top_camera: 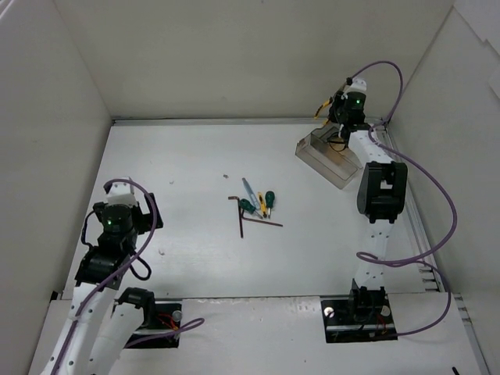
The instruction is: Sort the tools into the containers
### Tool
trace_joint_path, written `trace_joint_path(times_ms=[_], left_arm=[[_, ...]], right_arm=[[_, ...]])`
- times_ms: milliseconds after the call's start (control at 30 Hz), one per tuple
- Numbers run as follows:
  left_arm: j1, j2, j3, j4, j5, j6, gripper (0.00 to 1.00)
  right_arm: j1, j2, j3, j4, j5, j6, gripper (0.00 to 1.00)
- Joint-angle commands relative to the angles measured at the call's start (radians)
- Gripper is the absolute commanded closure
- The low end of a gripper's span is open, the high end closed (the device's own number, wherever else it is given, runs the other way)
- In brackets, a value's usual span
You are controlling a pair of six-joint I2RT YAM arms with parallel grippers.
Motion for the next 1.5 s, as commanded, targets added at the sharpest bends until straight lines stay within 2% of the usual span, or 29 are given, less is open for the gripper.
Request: trace_joint_path(times_ms=[0, 233, 1200, 1467], left_arm=[[-0.004, 0.010, 0.026, 0.054, -0.007, 0.020, 0.00], [-0.004, -0.033, 0.015, 0.060, -0.016, 0.022, 0.00], [-0.004, -0.052, 0.020, 0.052, -0.033, 0.022, 0.00], [-0.004, -0.050, 0.022, 0.054, -0.030, 0.020, 0.00]], right_arm=[[-0.015, -0.039, 0.043, 0.104, -0.027, -0.032, 1.00], [-0.032, -0.044, -0.019, 0.104, -0.037, -0.032, 1.00], [-0.038, 0.007, -0.068, 0.076, -0.021, 0.011, 0.99], [-0.040, 0.000, -0.079, 0.065, -0.007, 0.048, 0.85]])
